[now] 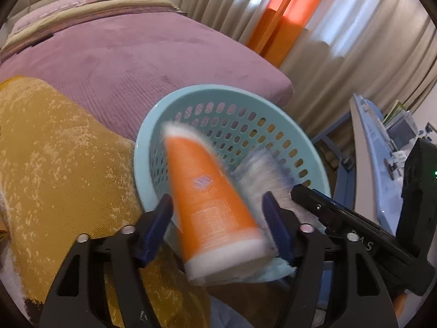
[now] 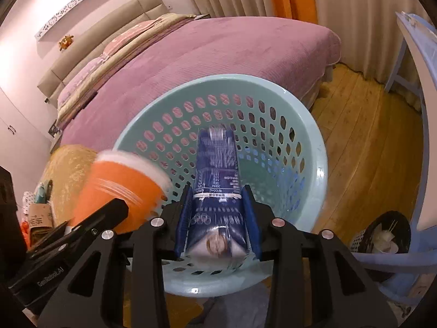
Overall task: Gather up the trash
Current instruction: 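Drop the orange cup into the blue basket with the left tool while the right tool drops the carton, then grasp the plastic milk bottle with the left tool while the right tool grasps the white milk carton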
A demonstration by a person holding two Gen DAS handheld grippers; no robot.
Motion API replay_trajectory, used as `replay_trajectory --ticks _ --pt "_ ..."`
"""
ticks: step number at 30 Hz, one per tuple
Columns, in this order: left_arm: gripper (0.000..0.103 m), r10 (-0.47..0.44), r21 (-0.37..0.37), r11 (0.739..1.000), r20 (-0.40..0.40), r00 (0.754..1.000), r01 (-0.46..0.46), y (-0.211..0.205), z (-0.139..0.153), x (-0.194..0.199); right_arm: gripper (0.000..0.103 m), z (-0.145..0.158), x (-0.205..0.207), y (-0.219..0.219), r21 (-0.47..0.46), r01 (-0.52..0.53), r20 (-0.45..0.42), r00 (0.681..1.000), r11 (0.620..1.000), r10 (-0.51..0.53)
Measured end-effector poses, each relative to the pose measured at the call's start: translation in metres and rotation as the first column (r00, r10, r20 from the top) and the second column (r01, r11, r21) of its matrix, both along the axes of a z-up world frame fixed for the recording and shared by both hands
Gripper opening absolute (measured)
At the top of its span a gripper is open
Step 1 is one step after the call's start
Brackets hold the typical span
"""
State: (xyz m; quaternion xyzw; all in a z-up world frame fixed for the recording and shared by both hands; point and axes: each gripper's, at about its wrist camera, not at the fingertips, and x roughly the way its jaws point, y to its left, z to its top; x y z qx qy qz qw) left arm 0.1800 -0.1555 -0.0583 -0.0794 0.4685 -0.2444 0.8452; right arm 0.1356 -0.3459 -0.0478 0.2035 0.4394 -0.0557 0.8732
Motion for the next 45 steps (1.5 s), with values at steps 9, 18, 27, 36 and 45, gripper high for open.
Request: replay_trajectory --ticks 9,18,27,36,45 --pt "0.079 0.015 -0.05 0.999 0.108 0.994 -0.009 0.037 0.045 -0.043 0.04 0.037 -0.025 0.016 -0.055 -0.027 0.101 0.994 0.998 0.032" --pt "0.079 0.096 -0.077 0.994 0.275 0.957 -0.077 0.092 0.099 -0.117 0.04 0.076 -0.069 0.092 -0.168 -0.163 0.243 0.949 0.972 0.201" --pt "0.079 0.254 -0.064 0.966 0.391 0.885 -0.249 0.17 0.122 -0.181 0.043 0.091 -0.097 0.188 -0.228 -0.34 0.293 0.87 0.912 0.397" --pt "0.079 0.485 -0.033 0.86 0.368 0.793 -0.51 0.288 0.114 -0.213 0.045 0.079 -0.104 0.289 -0.208 -0.522 0.26 0.786 0.827 0.561" --pt "0.078 0.603 0.006 0.781 0.252 0.757 -0.624 0.361 0.084 -0.209 0.045 0.052 -0.089 0.358 -0.155 -0.602 0.171 0.765 0.783 0.621"
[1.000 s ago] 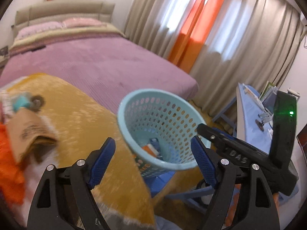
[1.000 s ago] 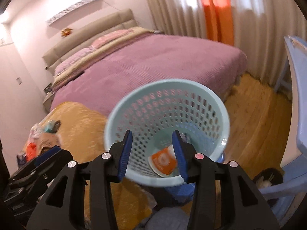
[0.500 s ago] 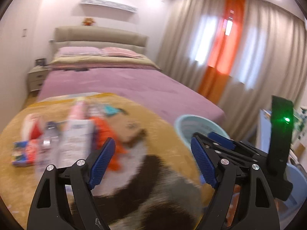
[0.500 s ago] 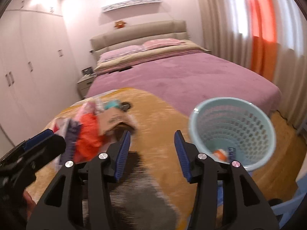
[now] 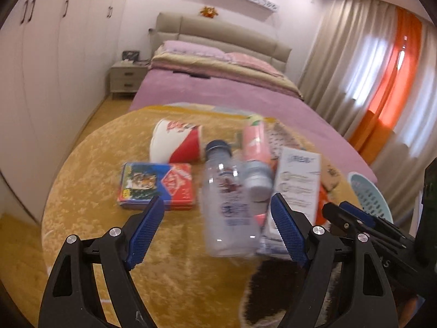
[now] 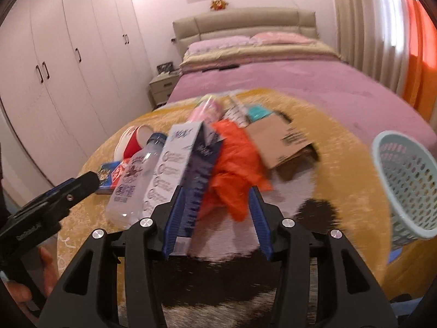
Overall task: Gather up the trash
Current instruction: 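Grasp the plastic milk bottle with the left tool while the right tool grasps the white milk carton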
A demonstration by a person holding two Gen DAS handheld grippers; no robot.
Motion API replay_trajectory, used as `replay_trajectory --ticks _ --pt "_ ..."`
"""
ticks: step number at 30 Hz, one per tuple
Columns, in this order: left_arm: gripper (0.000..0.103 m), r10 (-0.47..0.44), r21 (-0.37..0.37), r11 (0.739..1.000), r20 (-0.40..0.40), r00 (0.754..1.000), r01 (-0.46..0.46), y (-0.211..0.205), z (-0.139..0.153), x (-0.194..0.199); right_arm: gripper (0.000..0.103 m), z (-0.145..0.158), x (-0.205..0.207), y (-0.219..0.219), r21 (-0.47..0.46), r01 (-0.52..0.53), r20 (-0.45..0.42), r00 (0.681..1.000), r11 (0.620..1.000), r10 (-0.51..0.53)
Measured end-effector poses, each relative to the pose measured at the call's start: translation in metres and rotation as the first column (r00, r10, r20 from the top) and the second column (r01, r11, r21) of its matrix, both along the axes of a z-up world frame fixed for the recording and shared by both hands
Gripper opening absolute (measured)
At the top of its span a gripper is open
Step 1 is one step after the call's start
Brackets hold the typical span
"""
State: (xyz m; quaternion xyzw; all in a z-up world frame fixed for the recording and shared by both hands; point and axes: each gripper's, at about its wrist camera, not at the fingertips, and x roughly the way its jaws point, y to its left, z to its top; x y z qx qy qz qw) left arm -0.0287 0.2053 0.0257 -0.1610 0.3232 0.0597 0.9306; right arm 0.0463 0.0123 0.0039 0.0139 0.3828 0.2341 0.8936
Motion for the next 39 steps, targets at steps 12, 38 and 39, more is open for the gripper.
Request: replay_trajectory --ticks 12,38,39 --pt "0.069 -0.043 -0.073 0.997 -0.035 0.998 0.04 0.011 -0.017 0.022 0.055 -0.021 0.017 0.021 0.102 -0.055 -0.154 0.986 0.993 0.071" --pt "0.07 -0.089 0.011 0.996 -0.207 0.974 0.093 -0.014 -0.034 0.074 0.033 -0.004 -0.019 -0.041 0.091 -0.128 -0.185 0.972 0.988 0.143" --pt "0.07 -0.087 0.028 0.995 -0.215 0.973 0.095 -0.017 -0.034 0.074 0.033 -0.002 -0.021 -0.043 0.082 -0.13 -0.179 0.973 0.988 0.143"
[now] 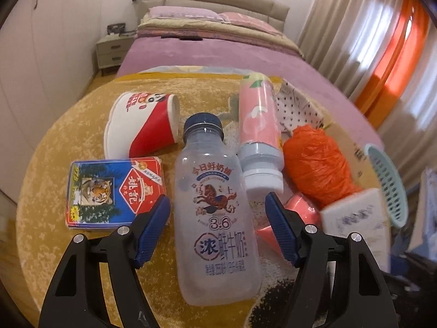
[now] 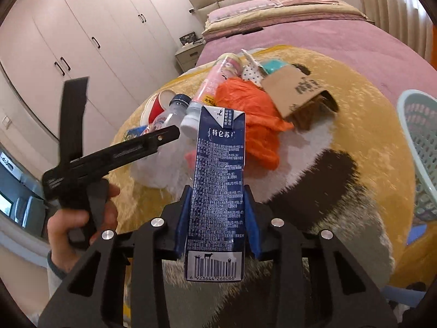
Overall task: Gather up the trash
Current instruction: 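Grasp the plastic milk bottle with the left tool while the right tool grasps the white milk carton, then drop the milk bottle into the basket with the left tool while the right tool drops the carton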
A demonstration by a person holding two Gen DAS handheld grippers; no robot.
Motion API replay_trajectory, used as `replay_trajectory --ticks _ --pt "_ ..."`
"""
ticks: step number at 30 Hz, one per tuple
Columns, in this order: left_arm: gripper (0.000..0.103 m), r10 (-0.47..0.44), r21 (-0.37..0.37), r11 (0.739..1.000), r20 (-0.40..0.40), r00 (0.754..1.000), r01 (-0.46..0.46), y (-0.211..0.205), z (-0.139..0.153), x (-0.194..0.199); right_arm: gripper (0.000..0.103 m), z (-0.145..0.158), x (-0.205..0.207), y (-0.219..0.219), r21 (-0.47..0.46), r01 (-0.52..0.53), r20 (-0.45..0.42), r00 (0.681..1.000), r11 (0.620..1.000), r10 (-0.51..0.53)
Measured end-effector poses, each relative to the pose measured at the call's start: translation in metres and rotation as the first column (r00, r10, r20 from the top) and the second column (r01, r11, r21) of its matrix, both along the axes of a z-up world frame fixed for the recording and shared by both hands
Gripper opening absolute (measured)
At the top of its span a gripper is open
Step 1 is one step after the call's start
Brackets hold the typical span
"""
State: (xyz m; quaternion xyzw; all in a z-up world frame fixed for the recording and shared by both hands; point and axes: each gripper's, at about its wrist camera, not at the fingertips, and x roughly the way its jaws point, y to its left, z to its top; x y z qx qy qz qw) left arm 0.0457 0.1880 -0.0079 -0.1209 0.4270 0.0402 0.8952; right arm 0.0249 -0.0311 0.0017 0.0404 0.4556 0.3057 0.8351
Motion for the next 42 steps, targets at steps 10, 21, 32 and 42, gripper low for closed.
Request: replay_trajectory --ticks 10,21,32,42 --pt "0.056 0.014 0.038 0.999 -0.008 1.0 -0.014 -0.014 0.005 -0.023 0.033 0.007 -0.03 -0.012 -0.228 0.019 0.104 0.995 0.973 0.006" --pt "0.056 -0.043 -0.029 0.999 -0.02 0.999 0.043 -0.032 -0.004 -0.086 0.036 -0.014 -0.016 -0.004 -0.177 0.022 0.046 0.999 0.984 -0.014" --pt "0.057 -0.04 0.041 0.998 -0.034 0.999 0.041 -0.049 -0.01 -0.083 0.042 -0.027 -0.025 -0.009 -0.179 0.039 0.038 0.999 0.983 -0.033" --pt "0.055 -0.044 -0.034 0.998 0.1 0.994 0.048 -0.05 0.014 -0.108 0.035 -0.005 -0.042 -0.027 -0.116 -0.008 0.131 0.991 0.993 0.024"
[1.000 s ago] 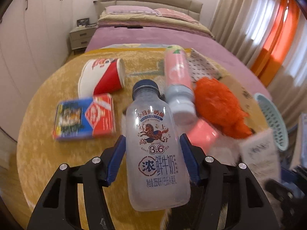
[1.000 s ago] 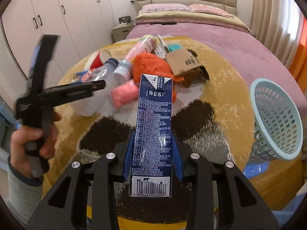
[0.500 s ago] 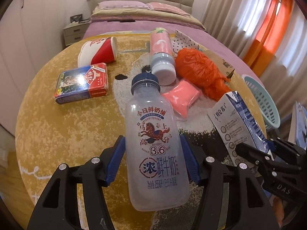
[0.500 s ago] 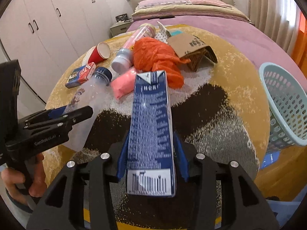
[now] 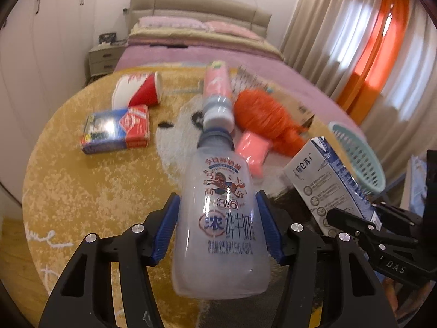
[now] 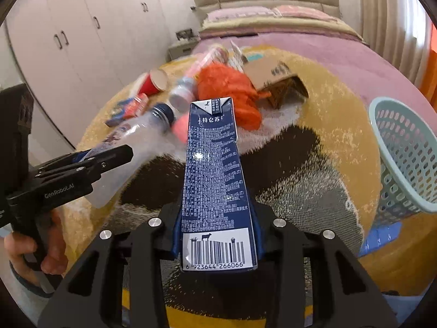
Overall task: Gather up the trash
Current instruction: 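Drop the milk bottle into the basket with the left tool while the right tool drops the carton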
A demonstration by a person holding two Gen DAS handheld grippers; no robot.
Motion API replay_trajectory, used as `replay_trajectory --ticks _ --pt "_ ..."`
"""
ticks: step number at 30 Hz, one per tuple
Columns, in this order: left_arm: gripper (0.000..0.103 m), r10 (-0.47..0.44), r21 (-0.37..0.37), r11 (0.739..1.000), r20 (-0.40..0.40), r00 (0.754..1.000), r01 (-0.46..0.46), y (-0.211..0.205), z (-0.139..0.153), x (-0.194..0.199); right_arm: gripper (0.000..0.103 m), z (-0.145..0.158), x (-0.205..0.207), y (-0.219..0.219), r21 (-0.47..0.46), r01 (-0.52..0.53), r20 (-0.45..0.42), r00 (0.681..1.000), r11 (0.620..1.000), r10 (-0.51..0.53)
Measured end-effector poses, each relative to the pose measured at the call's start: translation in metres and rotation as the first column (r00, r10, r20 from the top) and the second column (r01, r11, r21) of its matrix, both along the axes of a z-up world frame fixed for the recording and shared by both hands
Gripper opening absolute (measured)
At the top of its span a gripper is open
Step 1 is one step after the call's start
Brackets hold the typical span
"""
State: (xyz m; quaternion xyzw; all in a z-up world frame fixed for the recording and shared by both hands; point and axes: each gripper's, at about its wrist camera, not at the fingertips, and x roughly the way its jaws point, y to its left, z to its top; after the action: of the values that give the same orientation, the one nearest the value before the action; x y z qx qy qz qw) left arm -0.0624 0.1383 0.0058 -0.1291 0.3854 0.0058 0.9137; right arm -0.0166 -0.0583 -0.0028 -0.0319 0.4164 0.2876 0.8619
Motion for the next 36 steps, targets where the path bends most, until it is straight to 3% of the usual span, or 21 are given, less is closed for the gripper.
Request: replay_trajectory --ticks 10,16,22,28,33,36 --pt "0.055 -0.079 -0.008 0.997 0.152 0.985 0.081 -0.036 0.048 -0.005 0.035 0.04 0.004 -0.043 0.079 0.081 0.085 0.992 0.994 -0.088" --pt "0.055 -0.177 -0.01 0.983 0.194 0.965 0.183 -0.074 0.065 0.026 0.035 0.054 0.02 -0.092 0.081 0.221 0.127 0.965 0.972 -0.23" --pt "0.055 -0.291 -0.013 0.953 0.232 0.928 0.302 -0.132 0.075 0.07 0.035 0.058 0.041 -0.149 0.093 0.362 0.125 0.92 0.927 -0.372" --pt "0.055 -0.405 0.016 0.912 0.201 0.892 0.41 -0.199 0.069 0.117 0.035 0.045 0.076 -0.215 0.125 0.502 0.072 0.856 0.856 -0.512" --pt "0.055 -0.443 0.008 0.894 0.15 0.884 0.447 -0.246 0.046 0.163 0.035 0.015 0.118 -0.261 0.12 0.601 -0.025 0.797 0.79 -0.603" --pt "0.055 -0.455 -0.043 0.887 0.092 0.886 0.46 -0.268 0.024 0.196 0.035 -0.006 0.137 -0.277 0.103 0.644 -0.072 0.765 0.758 -0.64"
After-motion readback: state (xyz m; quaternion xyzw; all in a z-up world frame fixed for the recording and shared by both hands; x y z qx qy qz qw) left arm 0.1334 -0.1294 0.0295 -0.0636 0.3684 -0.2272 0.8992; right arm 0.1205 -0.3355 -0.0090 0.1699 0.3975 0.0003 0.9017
